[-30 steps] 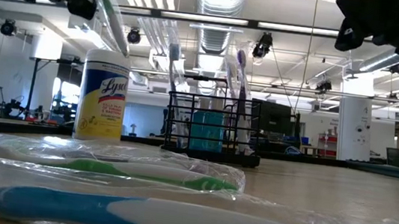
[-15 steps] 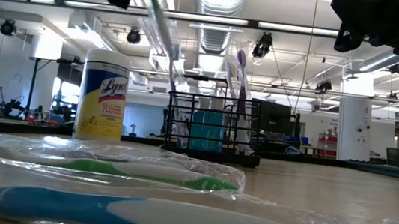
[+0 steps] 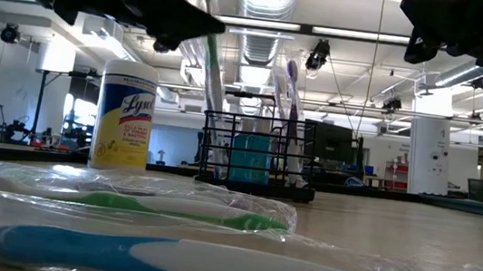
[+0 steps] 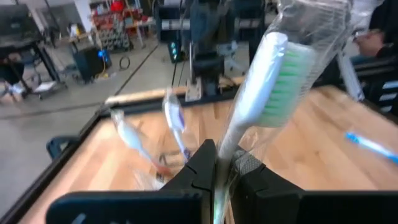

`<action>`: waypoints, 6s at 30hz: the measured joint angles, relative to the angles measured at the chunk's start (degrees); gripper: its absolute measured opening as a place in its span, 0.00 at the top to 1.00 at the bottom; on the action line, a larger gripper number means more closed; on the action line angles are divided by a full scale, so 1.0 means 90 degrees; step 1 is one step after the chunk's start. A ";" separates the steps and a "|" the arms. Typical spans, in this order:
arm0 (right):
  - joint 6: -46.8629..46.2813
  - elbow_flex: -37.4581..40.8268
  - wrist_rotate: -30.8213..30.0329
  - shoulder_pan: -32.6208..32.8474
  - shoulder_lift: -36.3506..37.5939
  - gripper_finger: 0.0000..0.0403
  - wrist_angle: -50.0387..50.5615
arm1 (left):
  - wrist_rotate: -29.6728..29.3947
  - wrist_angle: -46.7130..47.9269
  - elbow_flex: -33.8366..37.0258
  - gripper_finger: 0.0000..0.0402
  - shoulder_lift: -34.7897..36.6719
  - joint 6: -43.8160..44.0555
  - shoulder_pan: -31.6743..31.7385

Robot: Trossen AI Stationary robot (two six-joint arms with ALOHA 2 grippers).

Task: Pick & Place toothbrushing station
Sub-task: Put the bottom green toothbrush into the black wire organizer, then put the purple toothbrush into the black wire organizer

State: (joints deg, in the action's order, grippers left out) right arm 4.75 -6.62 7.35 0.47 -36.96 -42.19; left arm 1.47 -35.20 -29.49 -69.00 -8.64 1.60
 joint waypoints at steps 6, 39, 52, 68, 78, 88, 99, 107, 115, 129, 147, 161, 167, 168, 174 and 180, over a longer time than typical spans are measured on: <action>0.0010 0.0001 0.0000 -0.0005 -0.0001 0.98 0.0000 | -0.0089 -0.0006 -0.0168 0.95 -0.0555 0.0015 0.0049; -0.0087 0.0001 0.0002 0.0000 0.0004 0.98 0.0019 | -0.0101 0.0071 -0.0452 0.56 -0.1476 0.1185 0.0258; -0.0189 0.0005 0.0002 0.0000 0.0004 0.98 0.0019 | 0.0091 0.0560 -0.0703 0.34 -0.0828 0.1481 0.0250; -0.0406 0.0050 0.0005 0.0000 -0.0001 0.98 0.0049 | -0.0139 0.6110 -0.1655 0.68 0.2998 0.1229 -0.0241; -0.0623 0.0057 0.0000 0.0000 0.0018 0.98 -0.0152 | -0.0440 0.6095 0.0128 0.98 0.5384 0.1417 -0.0532; -0.0869 0.0042 -0.0005 0.0000 0.0006 0.98 -0.0165 | -0.0297 0.5161 0.1748 0.99 0.6802 0.0924 -0.0529; -0.0866 0.0042 -0.0686 0.0000 -0.0001 0.98 -0.0142 | -0.0120 0.4651 0.2616 0.99 0.7665 0.1234 -0.0527; -0.0824 0.0052 -0.0733 0.0000 -0.0214 0.98 -0.0154 | -0.0278 0.4168 0.3079 0.99 0.7582 0.1280 -0.0517; -0.1088 -0.0029 -0.1217 0.0003 -0.0769 0.98 -0.0138 | -0.0291 0.4187 0.3084 0.97 0.7556 0.1327 -0.0517; -0.1182 -0.3330 -0.1832 0.0835 -0.3460 0.98 0.3070 | -0.1027 0.4078 0.3099 0.95 0.7548 0.1859 -0.0517; -0.1081 -0.7786 -0.1833 0.1409 -0.7355 0.98 0.6352 | -0.1687 0.3896 0.3113 0.97 0.7522 0.2127 -0.0512; -0.1952 -0.9561 -0.1566 0.1655 -0.9233 0.87 0.7477 | -0.1592 0.3915 0.3108 0.96 0.7431 0.2067 -0.0515; -0.2250 -0.9845 -0.1242 0.1771 -0.9451 0.66 0.7481 | -0.1555 0.3916 0.3108 0.97 0.7417 0.1996 -0.0519; -0.2320 -0.9853 -0.1239 0.1796 -0.9481 0.63 0.7487 | -0.1534 0.3915 0.3109 0.97 0.7415 0.1997 -0.0519; -0.2710 -0.9950 -0.1103 0.1806 -0.9672 0.51 0.7626 | -0.1482 0.3920 0.3108 0.99 0.7381 0.1970 -0.0517; -0.2712 -0.9941 -0.1099 0.1942 -0.9772 0.50 0.7606 | -0.1478 0.3917 0.3110 0.95 0.7373 0.2057 -0.0517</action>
State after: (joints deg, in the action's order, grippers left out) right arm -19.66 -96.09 -2.54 17.95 -124.91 26.26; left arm -11.84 0.05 -1.51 -2.64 9.87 -3.05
